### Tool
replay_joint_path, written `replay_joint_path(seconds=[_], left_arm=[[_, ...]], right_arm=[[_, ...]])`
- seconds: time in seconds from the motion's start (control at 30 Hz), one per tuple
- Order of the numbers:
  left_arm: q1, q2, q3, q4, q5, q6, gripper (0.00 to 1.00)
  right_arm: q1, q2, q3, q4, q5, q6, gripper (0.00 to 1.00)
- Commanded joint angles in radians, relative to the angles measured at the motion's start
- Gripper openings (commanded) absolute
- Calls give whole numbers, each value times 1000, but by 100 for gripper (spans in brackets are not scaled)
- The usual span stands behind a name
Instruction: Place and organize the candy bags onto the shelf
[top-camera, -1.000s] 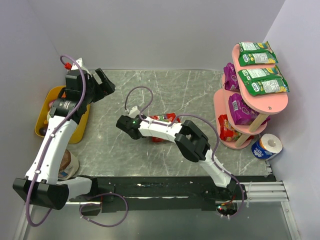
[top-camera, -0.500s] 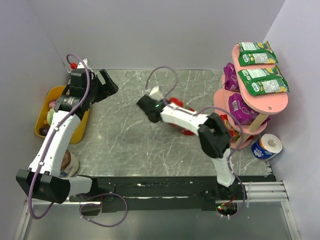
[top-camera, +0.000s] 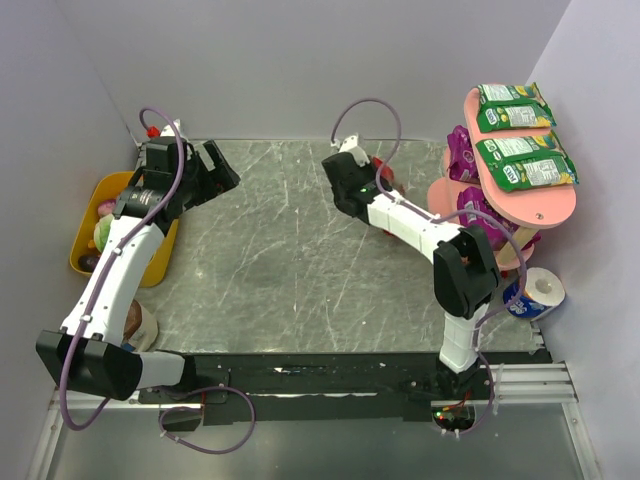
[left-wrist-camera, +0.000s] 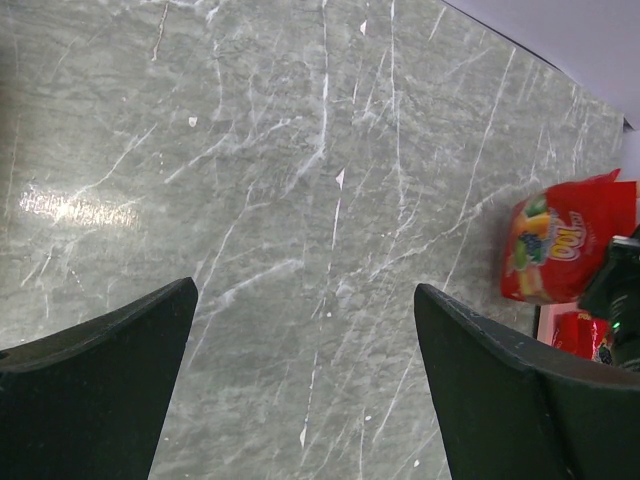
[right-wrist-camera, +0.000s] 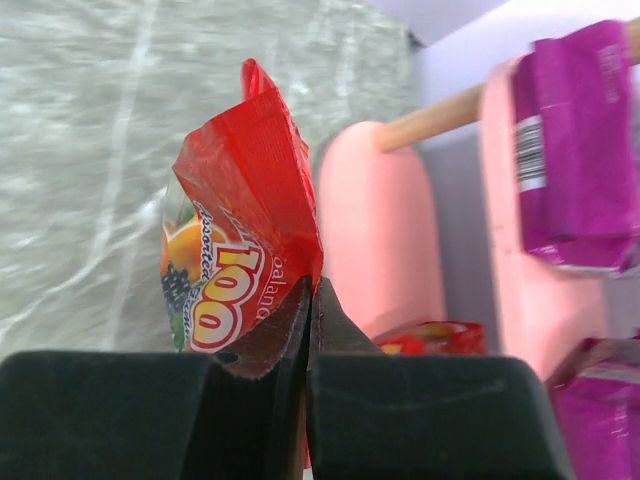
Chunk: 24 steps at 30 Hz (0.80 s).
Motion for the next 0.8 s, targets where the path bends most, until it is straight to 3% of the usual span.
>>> replay_joint_path(seconds=[0.0,0.37,0.77], left_arm=[[6,-14,23,4,8,7,96],[9,-11,13,8,17,6,96],[12,-13,9,7,16,6,96]], right_arm=[[-57,-103,-14,218,101,-175,0],[-177,-108,-122,543,97,-499,0],[-255,-74,-185,487,35,-482,0]])
